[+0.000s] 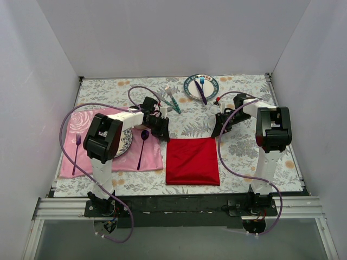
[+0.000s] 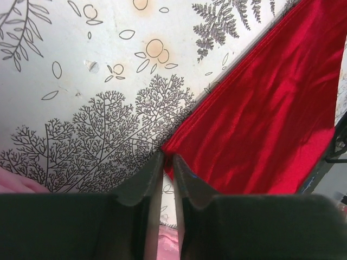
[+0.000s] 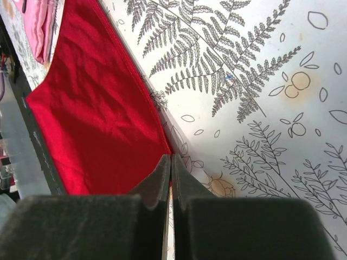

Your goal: Fold the napkin into a case and place the utensils inside

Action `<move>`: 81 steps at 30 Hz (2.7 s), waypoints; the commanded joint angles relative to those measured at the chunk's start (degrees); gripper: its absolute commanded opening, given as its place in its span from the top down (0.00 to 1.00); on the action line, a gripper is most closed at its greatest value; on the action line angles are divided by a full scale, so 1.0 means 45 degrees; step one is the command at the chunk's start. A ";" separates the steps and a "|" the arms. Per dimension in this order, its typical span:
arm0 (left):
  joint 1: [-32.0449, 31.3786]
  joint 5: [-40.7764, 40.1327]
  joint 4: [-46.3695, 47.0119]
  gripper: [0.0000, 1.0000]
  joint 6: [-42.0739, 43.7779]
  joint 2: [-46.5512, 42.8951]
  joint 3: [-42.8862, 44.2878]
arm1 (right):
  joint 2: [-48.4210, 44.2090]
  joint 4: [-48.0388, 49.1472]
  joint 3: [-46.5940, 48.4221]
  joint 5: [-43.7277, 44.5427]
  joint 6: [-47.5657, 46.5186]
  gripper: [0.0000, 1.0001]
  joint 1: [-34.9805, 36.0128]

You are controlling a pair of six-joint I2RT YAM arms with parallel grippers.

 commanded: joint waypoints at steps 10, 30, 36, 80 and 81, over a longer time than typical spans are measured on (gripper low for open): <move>0.0076 0.0177 0.0677 1.00 0.1056 0.0231 0.0725 | -0.0412 -0.0764 0.1205 -0.0106 -0.1575 0.99 0.0017; 0.1209 0.0782 0.3253 0.04 0.0940 -0.4377 -0.2457 | -0.5116 0.0680 -0.3032 0.1124 -0.4917 0.99 0.2535; 0.1580 0.0488 0.4093 0.02 0.0648 -0.5685 -0.3122 | -0.6699 0.0974 -0.4611 0.1945 -0.6558 0.99 0.4078; -0.2618 0.0353 0.4056 0.60 0.9785 -0.4384 -0.2812 | -1.2737 0.1150 -1.0846 0.3410 -1.4470 0.99 0.6306; -0.2715 0.0352 0.4056 0.60 1.0272 -0.4185 -0.2675 | -1.2718 0.1130 -1.0827 0.3411 -1.4470 0.99 0.6287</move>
